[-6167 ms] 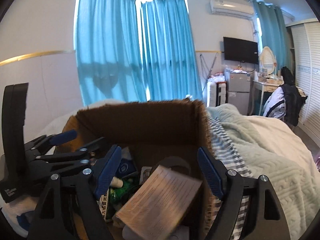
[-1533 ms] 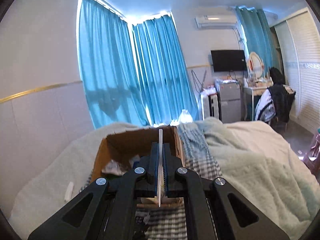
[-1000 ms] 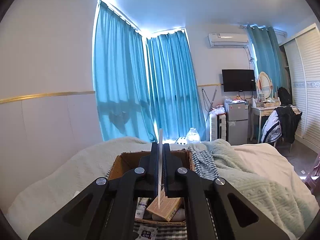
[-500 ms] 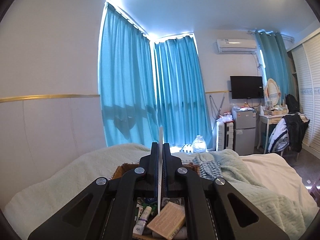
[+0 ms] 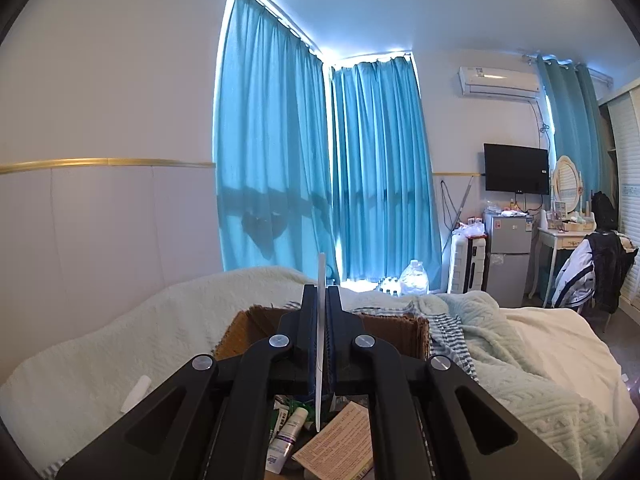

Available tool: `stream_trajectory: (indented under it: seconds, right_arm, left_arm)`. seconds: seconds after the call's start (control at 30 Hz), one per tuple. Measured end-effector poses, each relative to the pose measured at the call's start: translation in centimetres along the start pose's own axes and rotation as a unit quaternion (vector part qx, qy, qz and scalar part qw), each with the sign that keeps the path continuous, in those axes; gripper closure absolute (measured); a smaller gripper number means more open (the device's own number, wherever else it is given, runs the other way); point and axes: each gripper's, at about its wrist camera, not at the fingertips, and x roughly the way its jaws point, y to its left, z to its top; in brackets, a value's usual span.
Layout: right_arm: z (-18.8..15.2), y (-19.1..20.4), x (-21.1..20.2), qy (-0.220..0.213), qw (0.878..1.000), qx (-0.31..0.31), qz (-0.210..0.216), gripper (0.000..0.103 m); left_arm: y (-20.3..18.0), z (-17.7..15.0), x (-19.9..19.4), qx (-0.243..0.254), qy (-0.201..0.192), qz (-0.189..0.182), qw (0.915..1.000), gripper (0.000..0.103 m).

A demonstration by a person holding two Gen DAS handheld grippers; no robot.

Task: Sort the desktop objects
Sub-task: 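Carry the sachet over the box with the left tool, then open both tools to drop items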

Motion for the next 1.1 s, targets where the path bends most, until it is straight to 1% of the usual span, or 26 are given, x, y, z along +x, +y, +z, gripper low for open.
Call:
stream_trajectory:
  seconds: [0.07,0.13,0.2,0.3,0.5,0.6,0.7,0.73,0.77,0.8,0.83,0.87,0.9,0.93,0.97,1.03,1.1]
  right_arm:
    - [-0.4,-0.4,0.9,0.007,1.000,0.006,0.006,0.100]
    - [-0.8,-0.7,1.6,0.013,1.000,0.007,0.005,0.100]
    - [-1.3,-1.0,2.5,0.022,1.000,0.009,0.009,0.100]
    - [-2.0,-1.3,3.8,0.032,0.999,0.015,0.011,0.100]
    - [-3.3,-1.7,6.2,0.052,0.998,0.019,0.011,0.100]
    - [-3.9,-1.8,7.3,0.059,0.998,0.016,0.007,0.099]
    - [-4.4,-2.3,8.5,0.064,0.998,0.025,0.008,0.097]
    - [-4.6,-2.4,9.0,0.070,0.997,0.029,0.009,0.097]
    - [-4.9,-2.6,9.4,0.075,0.997,0.031,0.008,0.096]
    - [-5.1,-2.6,9.8,0.080,0.996,0.031,0.005,0.087]
    - [-5.4,-2.6,10.3,0.085,0.996,0.029,-0.001,0.076]
    - [-5.6,-2.5,10.6,0.088,0.996,0.026,-0.004,0.055]
    - [-5.8,-2.5,10.8,0.090,0.996,0.024,-0.007,0.028]
    - [-6.1,-2.4,11.0,0.092,0.995,0.023,-0.011,0.021]
    - [-6.1,-2.4,11.0,0.090,0.996,0.024,-0.013,0.019]
    - [-6.3,-2.2,11.1,0.093,0.995,0.018,-0.016,0.019]
    - [-6.3,-2.2,10.8,0.093,0.995,0.008,-0.028,0.019]
  left_arm:
    - [0.5,1.0,-0.8,-0.004,-0.016,0.008,0.9998,0.098]
    - [1.6,2.6,-2.0,-0.011,-0.036,0.012,0.9992,0.098]
    - [1.3,4.2,-2.3,-0.010,-0.058,0.018,0.9981,0.098]
    - [2.4,6.7,-2.4,-0.011,-0.087,0.033,0.9956,0.098]
    - [4.6,11.6,0.4,-0.034,-0.127,0.048,0.9901,0.098]
    - [5.4,13.6,1.8,-0.045,-0.138,0.041,0.9885,0.098]
    - [5.9,15.1,4.3,-0.051,-0.135,0.040,0.9887,0.098]
    - [6.1,15.5,5.1,-0.053,-0.131,0.035,0.9893,0.095]
    - [6.2,15.7,5.7,-0.054,-0.126,0.032,0.9900,0.090]
    - [6.4,16.0,6.6,-0.055,-0.117,0.031,0.9911,0.084]
    - [6.5,16.1,7.3,-0.056,-0.109,0.028,0.9921,0.064]
    - [6.7,16.1,7.7,-0.057,-0.106,0.029,0.9923,0.038]
    - [6.8,15.8,7.7,-0.061,-0.111,0.033,0.9914,0.029]
    - [6.9,15.4,7.4,-0.063,-0.124,0.038,0.9895,0.022]
    - [6.9,15.1,7.2,-0.063,-0.131,0.041,0.9886,0.021]
    - [6.9,15.0,6.9,-0.058,-0.131,0.041,0.9888,0.021]
    - [7.2,14.9,6.2,-0.061,-0.137,0.044,0.9877,0.019]
